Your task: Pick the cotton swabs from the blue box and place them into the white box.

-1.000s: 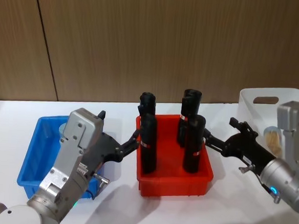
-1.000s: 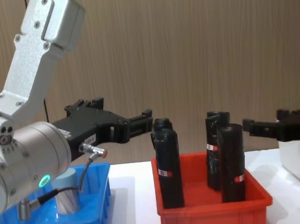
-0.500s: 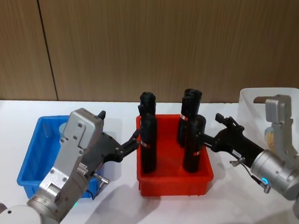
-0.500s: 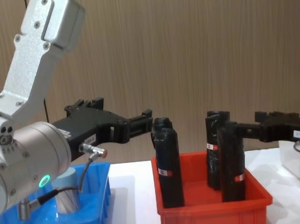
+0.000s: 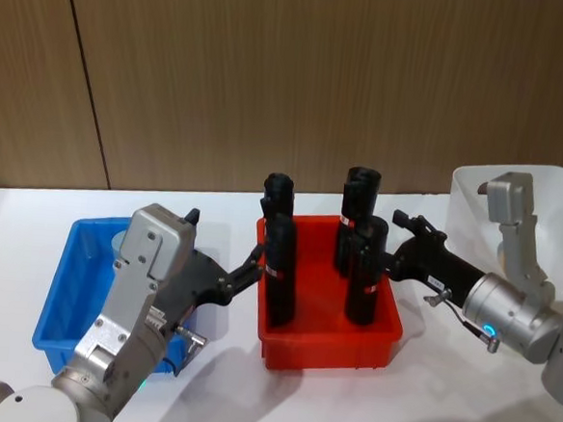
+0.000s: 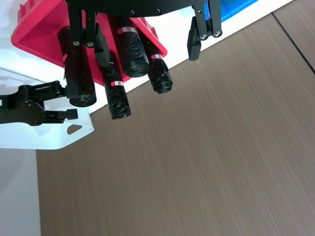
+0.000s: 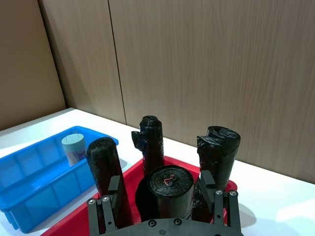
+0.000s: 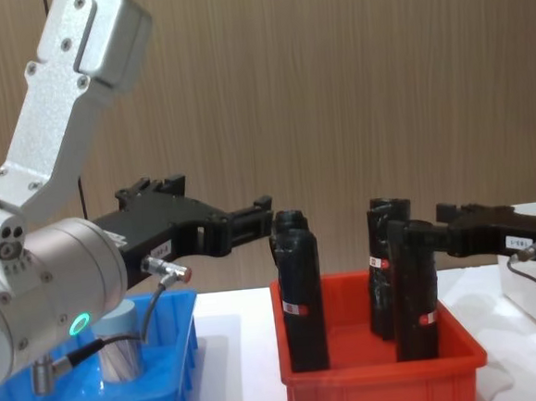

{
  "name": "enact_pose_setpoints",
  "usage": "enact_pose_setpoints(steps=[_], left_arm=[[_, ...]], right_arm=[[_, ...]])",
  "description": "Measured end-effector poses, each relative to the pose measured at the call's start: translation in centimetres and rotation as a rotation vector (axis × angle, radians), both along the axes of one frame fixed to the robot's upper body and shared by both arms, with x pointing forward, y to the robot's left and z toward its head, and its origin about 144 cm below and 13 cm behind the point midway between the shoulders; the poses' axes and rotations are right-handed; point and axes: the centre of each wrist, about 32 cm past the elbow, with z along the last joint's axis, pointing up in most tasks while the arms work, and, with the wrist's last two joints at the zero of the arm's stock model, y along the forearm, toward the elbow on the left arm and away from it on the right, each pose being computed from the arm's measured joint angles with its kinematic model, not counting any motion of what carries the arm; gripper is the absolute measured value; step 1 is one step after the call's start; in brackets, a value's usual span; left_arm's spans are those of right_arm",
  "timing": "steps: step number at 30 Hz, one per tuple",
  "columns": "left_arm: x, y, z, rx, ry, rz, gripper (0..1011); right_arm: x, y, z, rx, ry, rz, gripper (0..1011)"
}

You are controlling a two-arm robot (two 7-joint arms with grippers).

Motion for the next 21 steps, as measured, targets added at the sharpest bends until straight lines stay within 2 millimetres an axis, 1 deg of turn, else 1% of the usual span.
enact_pose_setpoints(steps=[21], left_arm=[[0.0, 0.0, 0.0, 0.000, 0.000, 0.000, 1003]], right_arm=[[1.6, -0.2, -0.3, 0.003, 0.008, 0.026, 1001]])
